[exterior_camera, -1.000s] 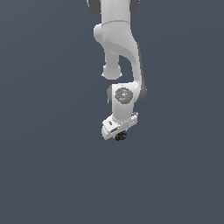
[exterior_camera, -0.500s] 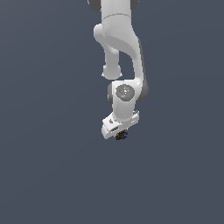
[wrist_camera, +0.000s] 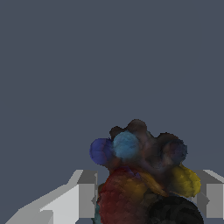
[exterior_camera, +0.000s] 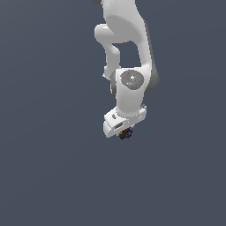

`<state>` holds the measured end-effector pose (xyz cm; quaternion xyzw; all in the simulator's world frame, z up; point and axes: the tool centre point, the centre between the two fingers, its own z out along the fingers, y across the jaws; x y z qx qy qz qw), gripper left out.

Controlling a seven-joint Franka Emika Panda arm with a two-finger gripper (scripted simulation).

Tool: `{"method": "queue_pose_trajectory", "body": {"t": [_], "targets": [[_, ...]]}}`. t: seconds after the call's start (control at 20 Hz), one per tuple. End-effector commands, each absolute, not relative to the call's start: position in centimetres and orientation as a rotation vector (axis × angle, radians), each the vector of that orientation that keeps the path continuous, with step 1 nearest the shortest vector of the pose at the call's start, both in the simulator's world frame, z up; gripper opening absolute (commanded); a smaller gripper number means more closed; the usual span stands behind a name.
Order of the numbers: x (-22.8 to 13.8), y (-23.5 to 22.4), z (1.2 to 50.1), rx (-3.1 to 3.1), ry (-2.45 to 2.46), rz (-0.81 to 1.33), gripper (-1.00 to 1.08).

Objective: Pick up the object and move it to a goal position.

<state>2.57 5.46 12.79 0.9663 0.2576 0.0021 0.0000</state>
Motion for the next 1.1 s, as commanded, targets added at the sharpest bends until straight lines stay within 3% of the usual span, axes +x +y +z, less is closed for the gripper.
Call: {"method": "queue_pose_trajectory", "body": {"t": [0.0,0.5,1.05], "targets": [[3.4,5.7,15.3,3.036,0.809,0.007,-1.0],[6.2,6.7,23.3,3.036,0.808,0.003,-1.0],[7.5,7.1,26.3,3.036,0.807,0.0,-1.0]]}}
